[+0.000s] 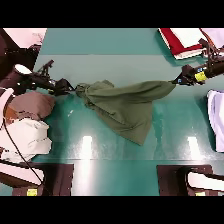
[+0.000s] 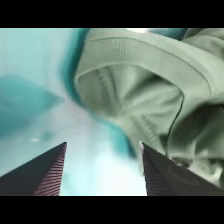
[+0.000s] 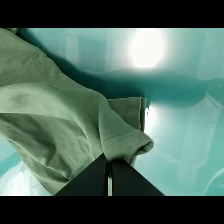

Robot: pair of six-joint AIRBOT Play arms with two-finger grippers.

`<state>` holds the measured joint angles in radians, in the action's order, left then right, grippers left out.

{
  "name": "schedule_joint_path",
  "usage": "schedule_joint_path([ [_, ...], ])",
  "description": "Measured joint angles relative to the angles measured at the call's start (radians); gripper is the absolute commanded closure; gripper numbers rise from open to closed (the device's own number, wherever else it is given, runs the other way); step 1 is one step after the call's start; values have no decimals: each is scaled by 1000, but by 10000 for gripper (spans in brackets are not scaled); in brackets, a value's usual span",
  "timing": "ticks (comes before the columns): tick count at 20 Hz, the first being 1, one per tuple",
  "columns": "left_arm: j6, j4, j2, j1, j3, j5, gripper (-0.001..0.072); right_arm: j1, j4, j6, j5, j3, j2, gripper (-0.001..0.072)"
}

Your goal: Fold the shirts.

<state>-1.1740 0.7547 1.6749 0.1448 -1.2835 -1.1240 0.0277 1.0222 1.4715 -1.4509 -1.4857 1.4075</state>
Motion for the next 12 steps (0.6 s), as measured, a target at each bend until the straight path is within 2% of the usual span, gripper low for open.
schedule_joint_path([
  [4, 31, -89, 42, -50, 18, 86, 159, 2, 0, 0, 0, 0, 0, 697],
  [5, 32, -103, 46, -61, 20, 114, 251, 2, 0, 0, 0, 0, 0, 697],
  [7, 18, -116, 54, -74, 23, 167, 667, 2, 0, 0, 0, 0, 0, 698],
  [12, 6, -140, 18, -84, -43, 194, 671, -8, 0, -16, -15, -55, 0, 697],
])
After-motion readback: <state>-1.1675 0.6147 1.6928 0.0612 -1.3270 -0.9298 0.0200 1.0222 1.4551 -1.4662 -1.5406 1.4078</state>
